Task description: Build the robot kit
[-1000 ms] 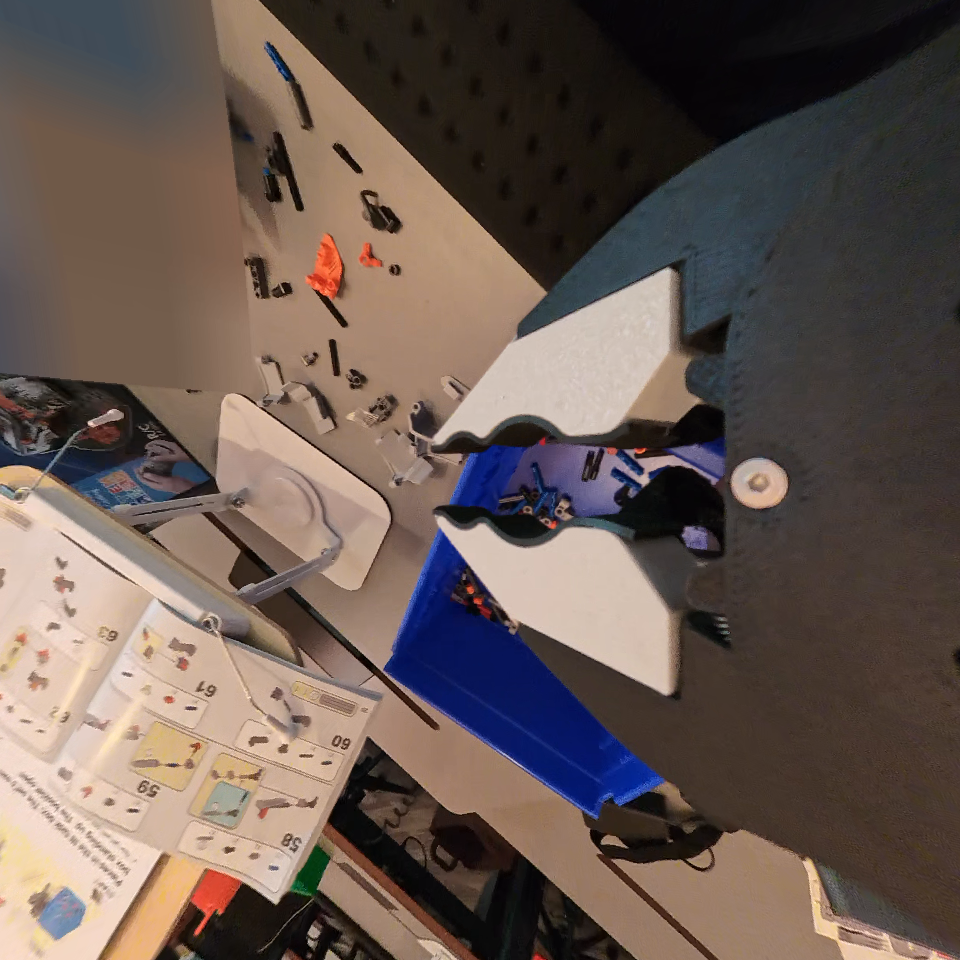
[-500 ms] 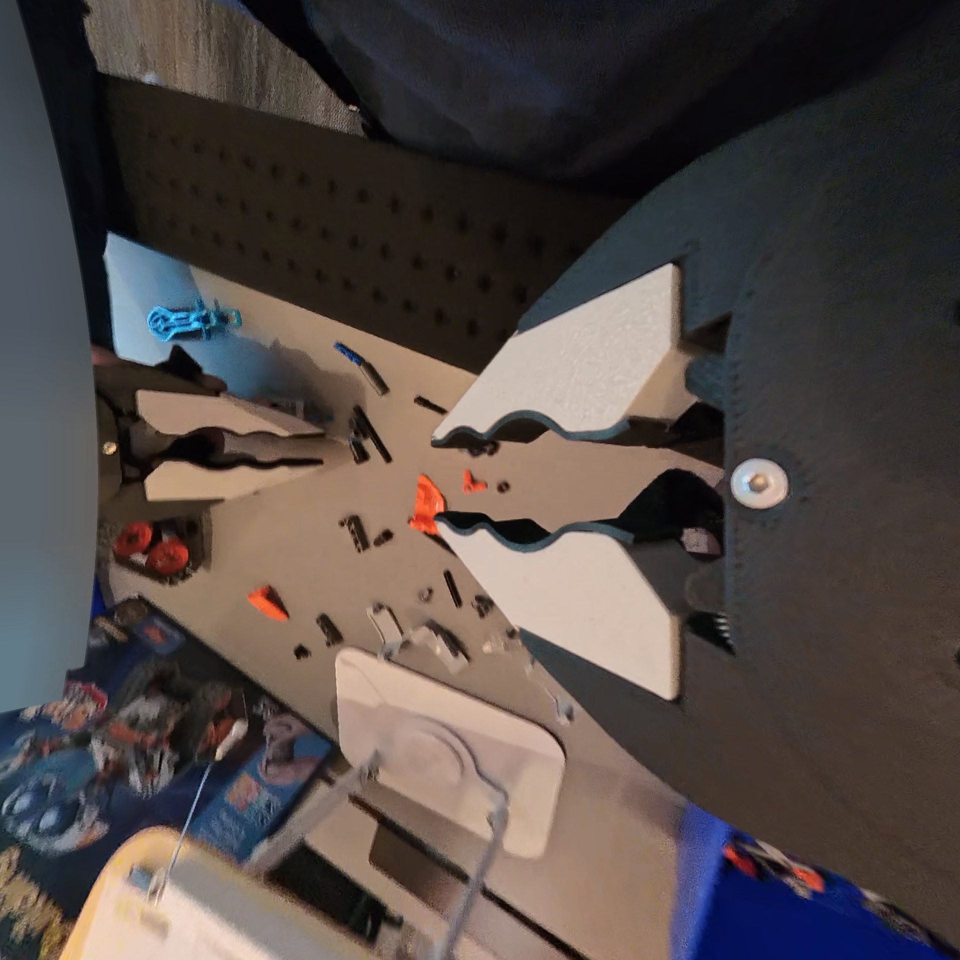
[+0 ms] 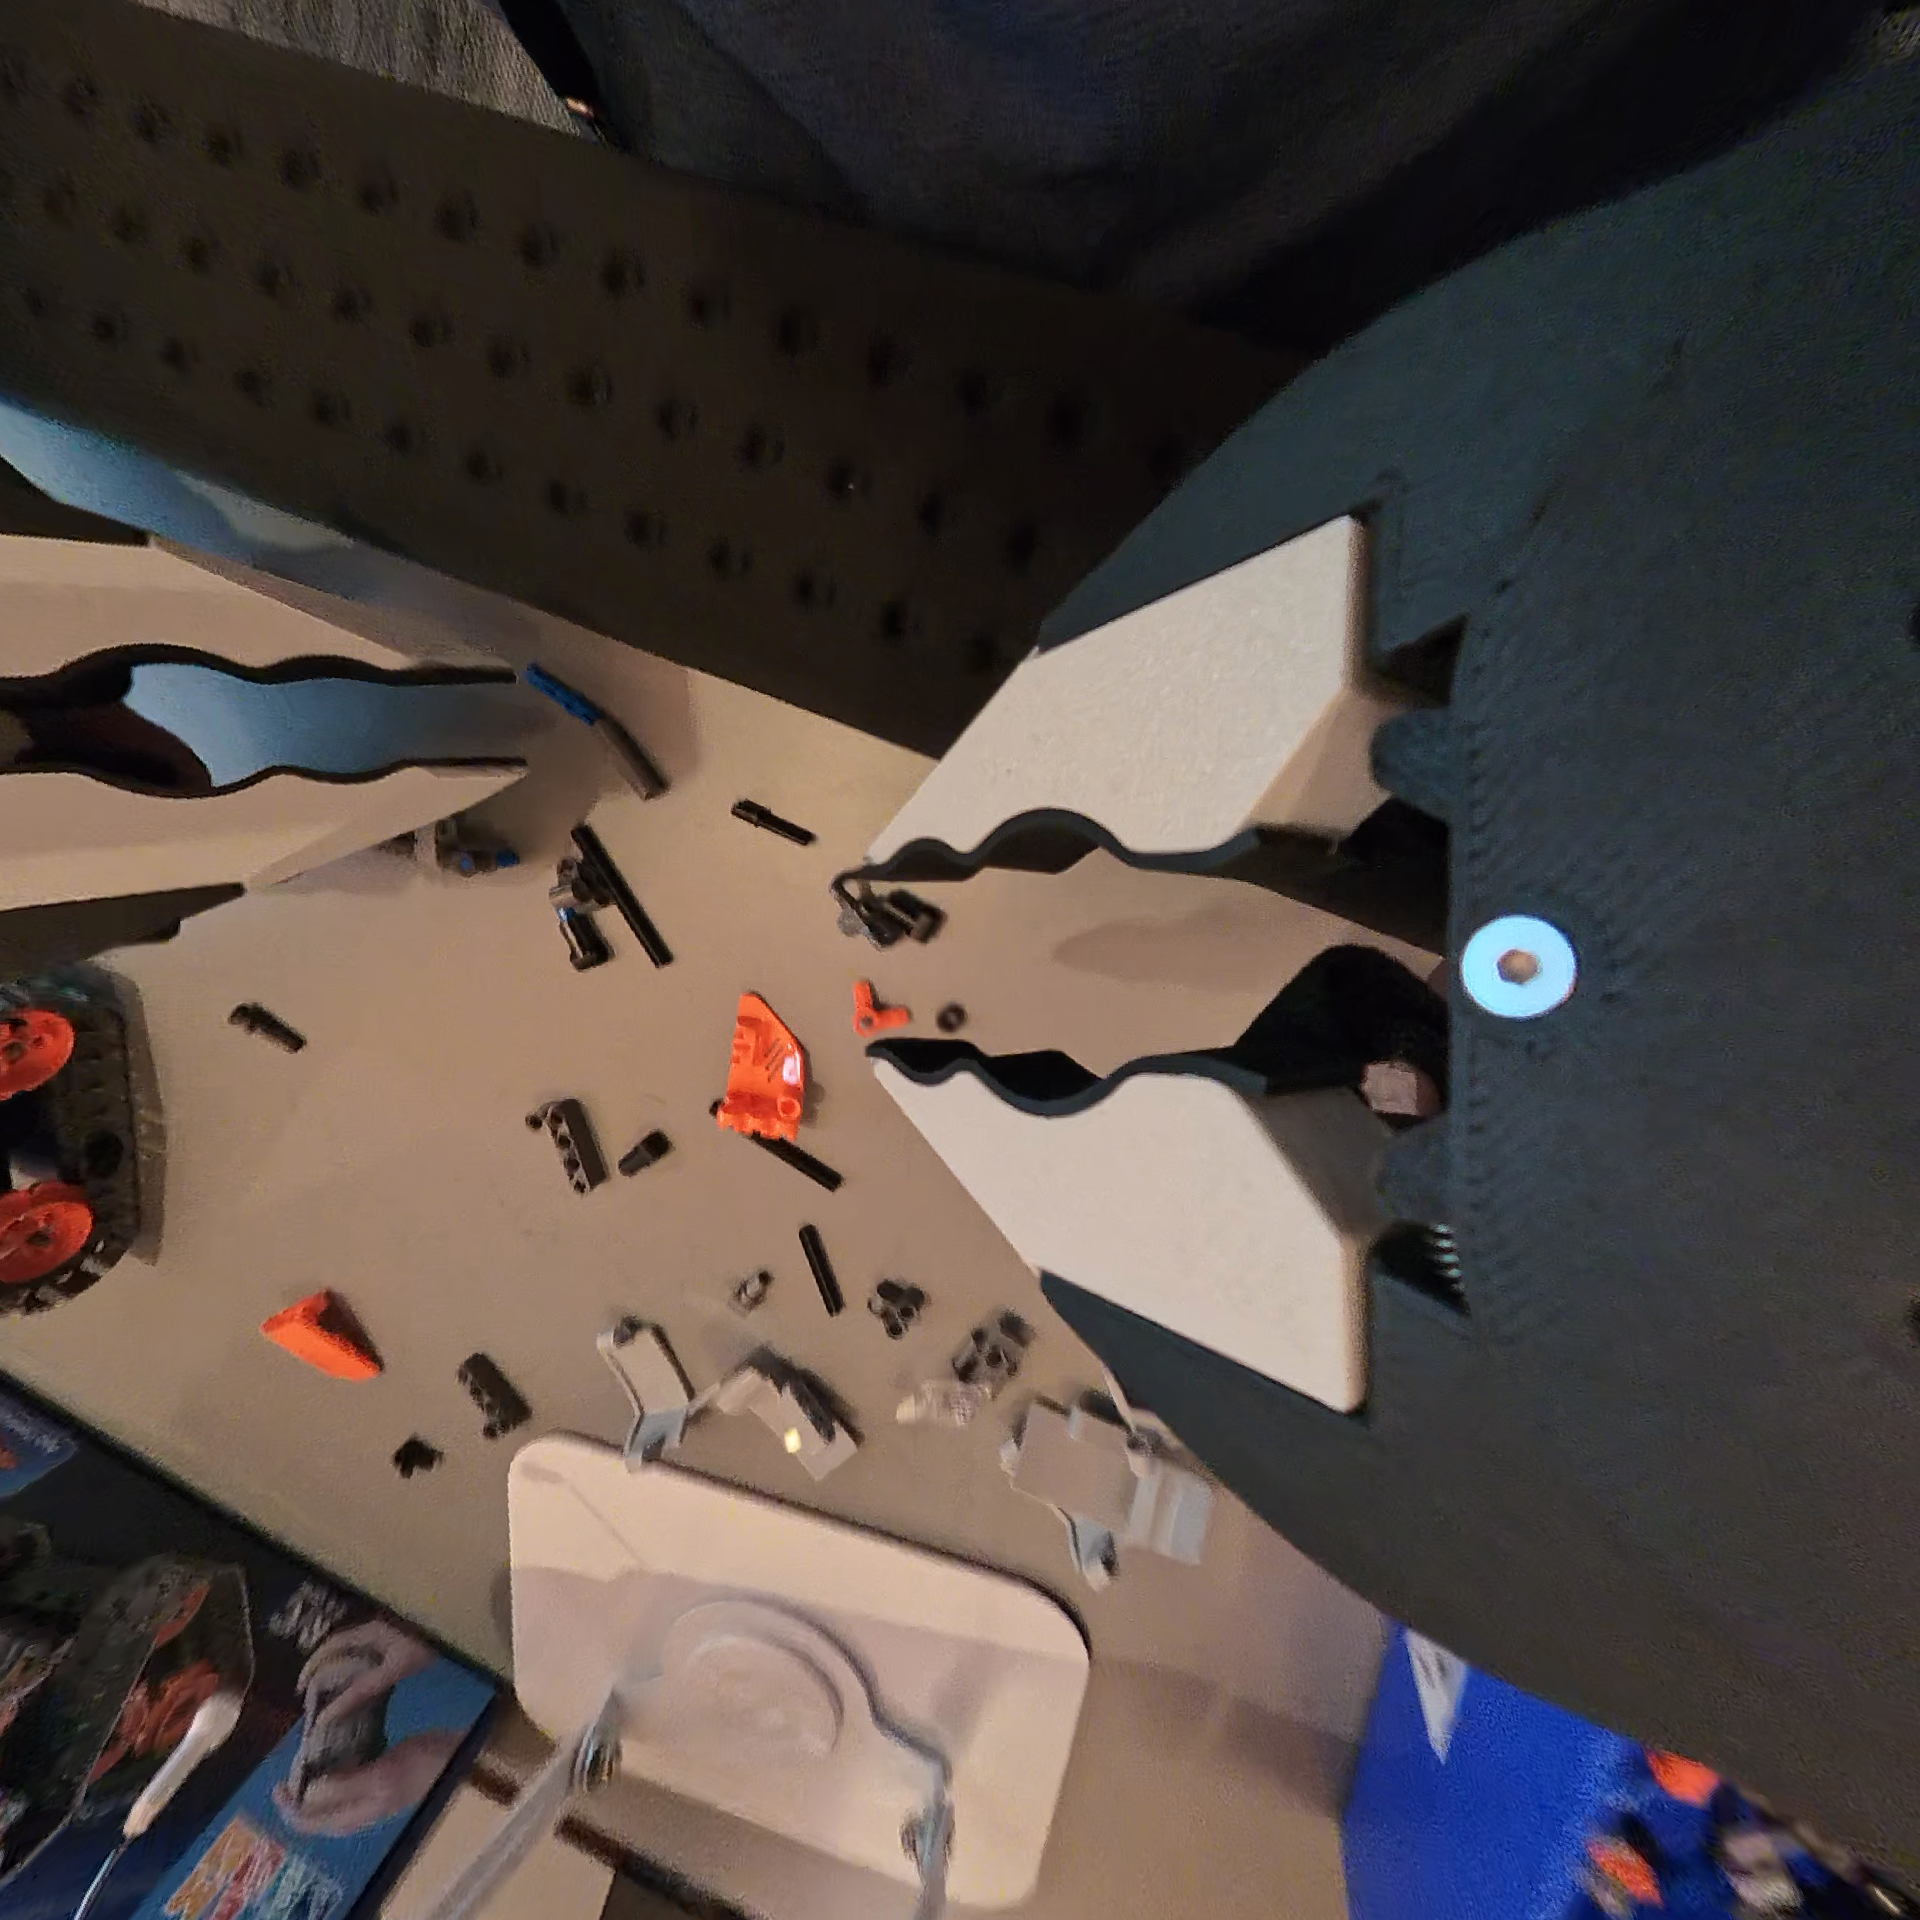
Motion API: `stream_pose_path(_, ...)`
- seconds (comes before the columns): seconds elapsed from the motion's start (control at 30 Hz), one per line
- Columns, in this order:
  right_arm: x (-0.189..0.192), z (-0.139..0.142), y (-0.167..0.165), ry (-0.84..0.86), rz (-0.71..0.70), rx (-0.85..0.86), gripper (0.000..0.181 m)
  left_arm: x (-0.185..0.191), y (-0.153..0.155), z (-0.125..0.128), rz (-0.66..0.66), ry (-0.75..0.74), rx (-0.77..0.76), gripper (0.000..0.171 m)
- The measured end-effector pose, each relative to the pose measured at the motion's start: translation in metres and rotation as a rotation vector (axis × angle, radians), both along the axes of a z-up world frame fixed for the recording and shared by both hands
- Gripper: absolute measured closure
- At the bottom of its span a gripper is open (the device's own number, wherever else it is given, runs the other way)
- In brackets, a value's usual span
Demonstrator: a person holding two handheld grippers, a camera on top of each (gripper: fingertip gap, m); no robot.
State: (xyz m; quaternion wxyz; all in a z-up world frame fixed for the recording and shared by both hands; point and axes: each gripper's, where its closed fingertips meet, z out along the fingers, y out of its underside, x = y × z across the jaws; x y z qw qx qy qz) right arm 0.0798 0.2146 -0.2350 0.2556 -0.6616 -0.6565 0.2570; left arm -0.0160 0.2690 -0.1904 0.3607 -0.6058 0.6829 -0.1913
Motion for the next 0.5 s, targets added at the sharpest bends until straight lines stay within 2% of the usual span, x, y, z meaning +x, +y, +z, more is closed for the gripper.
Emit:
stream_pose_path(0.13,0.009,0.005,0.018,0.037,-0.069,0.033,0.166,-0.038,0.023,0.05,0.107,-0.06,0.103,0.145)
stream_pose_path(0.27,0.009,0.009,0.027,0.083,-0.098,0.05,0.166,-0.119,0.077,0.091,0.363,0.016,0.268,0.149)
stream_pose_path(0.33,0.008,0.009,0.031,0.1,-0.107,0.051,0.166,-0.171,0.107,0.096,0.525,0.143,0.329,0.149)
stream_pose_path(0.43,0.008,0.005,0.034,0.119,-0.118,0.019,0.166,-0.229,0.13,0.081,0.668,0.297,0.252,0.148)
stream_pose_path(0.5,0.009,-0.001,0.036,0.112,-0.125,-0.003,0.166,-0.253,0.142,0.067,0.714,0.372,0.202,0.149)
